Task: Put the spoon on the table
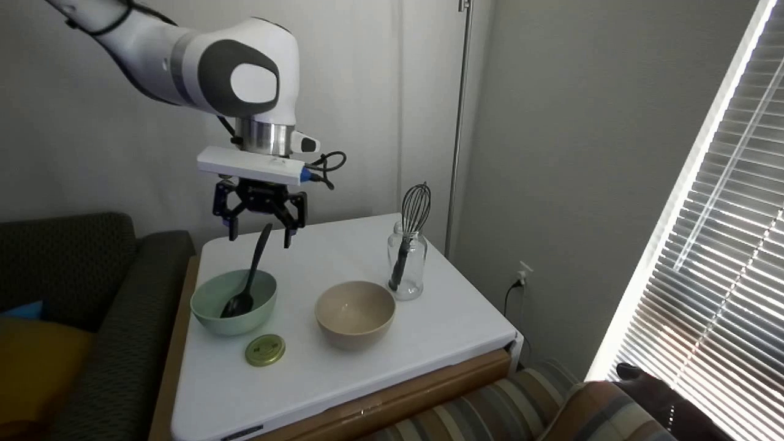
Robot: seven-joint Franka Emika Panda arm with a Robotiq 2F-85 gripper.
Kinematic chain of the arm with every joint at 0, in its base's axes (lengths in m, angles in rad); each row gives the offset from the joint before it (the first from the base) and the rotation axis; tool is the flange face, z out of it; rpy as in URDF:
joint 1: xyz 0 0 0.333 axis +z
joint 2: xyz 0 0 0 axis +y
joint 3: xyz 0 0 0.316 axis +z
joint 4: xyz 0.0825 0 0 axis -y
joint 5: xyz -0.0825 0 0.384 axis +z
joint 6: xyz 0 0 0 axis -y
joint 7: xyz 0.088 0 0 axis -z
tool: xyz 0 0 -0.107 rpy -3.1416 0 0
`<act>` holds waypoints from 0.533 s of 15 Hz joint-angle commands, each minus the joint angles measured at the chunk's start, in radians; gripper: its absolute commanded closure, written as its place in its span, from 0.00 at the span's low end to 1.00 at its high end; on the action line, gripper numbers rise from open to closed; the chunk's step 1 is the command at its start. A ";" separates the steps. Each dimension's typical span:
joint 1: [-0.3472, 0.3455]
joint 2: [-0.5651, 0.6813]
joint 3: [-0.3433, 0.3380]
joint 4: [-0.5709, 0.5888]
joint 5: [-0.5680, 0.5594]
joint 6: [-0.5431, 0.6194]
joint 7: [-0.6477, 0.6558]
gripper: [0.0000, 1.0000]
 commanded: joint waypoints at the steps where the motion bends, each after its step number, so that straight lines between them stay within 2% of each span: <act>1: -0.013 0.199 0.046 0.252 -0.005 -0.093 -0.045 0.00; 5: 0.009 0.318 0.077 0.425 -0.007 -0.150 -0.040 0.00; 8: 0.025 0.363 0.085 0.491 -0.011 -0.122 -0.033 0.00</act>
